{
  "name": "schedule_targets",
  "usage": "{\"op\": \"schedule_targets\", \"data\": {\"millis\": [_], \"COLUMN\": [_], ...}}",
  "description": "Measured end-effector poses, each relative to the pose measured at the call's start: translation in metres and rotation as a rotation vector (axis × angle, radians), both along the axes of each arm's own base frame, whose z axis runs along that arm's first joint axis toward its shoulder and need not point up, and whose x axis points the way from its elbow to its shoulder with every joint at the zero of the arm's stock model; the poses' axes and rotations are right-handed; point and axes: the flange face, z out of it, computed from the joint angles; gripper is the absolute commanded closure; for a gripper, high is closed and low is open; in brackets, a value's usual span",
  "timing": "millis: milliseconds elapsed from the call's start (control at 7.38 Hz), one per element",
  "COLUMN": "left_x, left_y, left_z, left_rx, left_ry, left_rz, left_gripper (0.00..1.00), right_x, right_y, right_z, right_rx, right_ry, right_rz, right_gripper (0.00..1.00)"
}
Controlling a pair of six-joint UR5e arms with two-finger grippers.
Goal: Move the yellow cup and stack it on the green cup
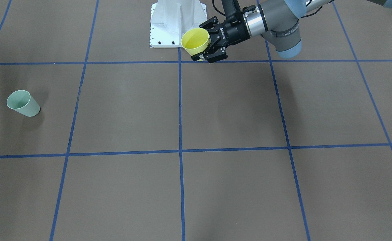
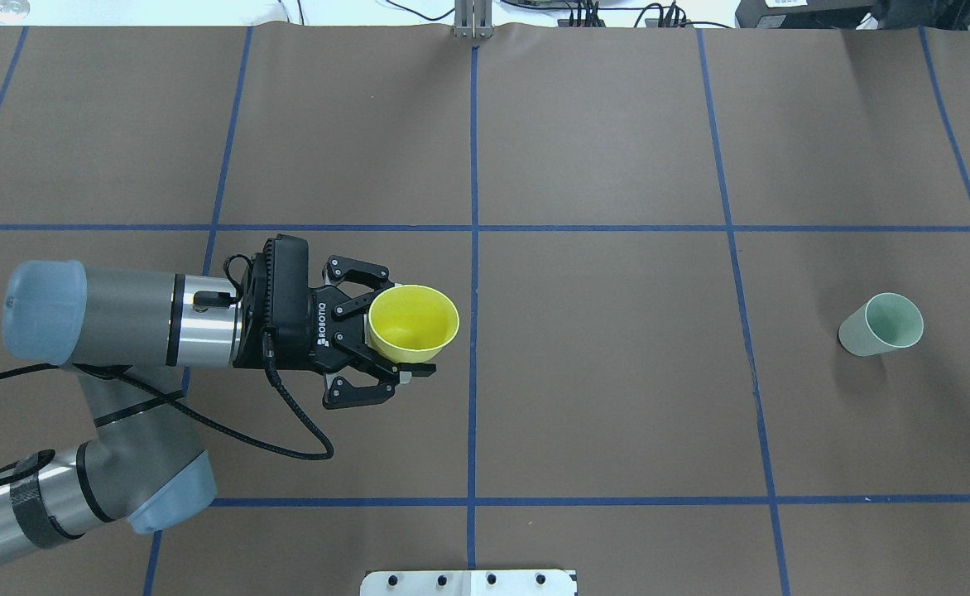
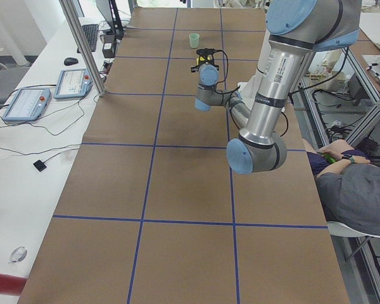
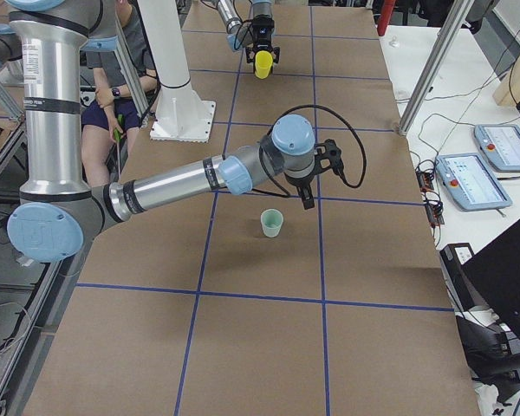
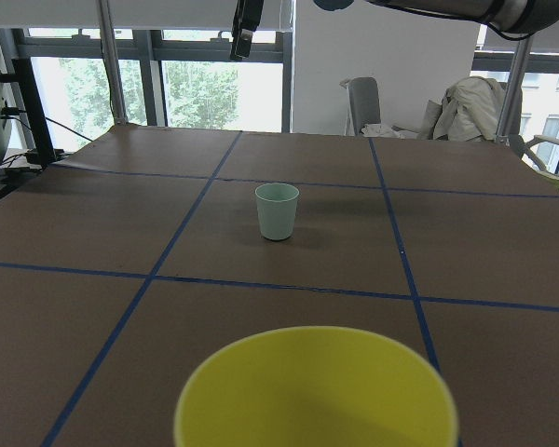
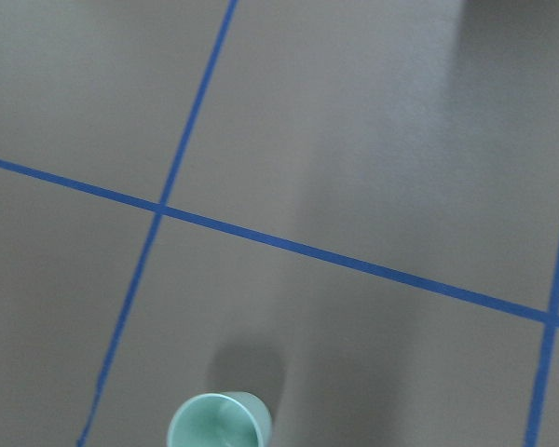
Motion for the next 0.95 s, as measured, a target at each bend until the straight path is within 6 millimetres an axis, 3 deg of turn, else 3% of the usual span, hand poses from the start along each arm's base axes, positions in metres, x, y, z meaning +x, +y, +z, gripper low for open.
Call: {"op": "schedule_targets", "data": {"millis": [271,542,949], "left_x": [0.006,0.01,0.011], "left_y": [-0.002,-0.003,-0.005], "left_z": [0.006,0.007,0.001], "left_rx": [-0.004,0.002,0.009], "left_ry": [-0.015,-0.016,-0.005], "left_rz": [0.0,0.002,-0.002], "left_gripper": [1.0,1.0,1.0], "right_x": [-0.075,-0.153,-0.256], "right_y": [-0.02,-0.019,0.03], "right_z": [-0.091,-0.179,-0.254], "right_rx": [-0.036,-0.124,-0.246], "right_ry": [-0.077,-0.151,-0.174], "right_rz": [-0.046,-0.089,-0.051], "right_gripper": [0.01,0.0,0.0]}}
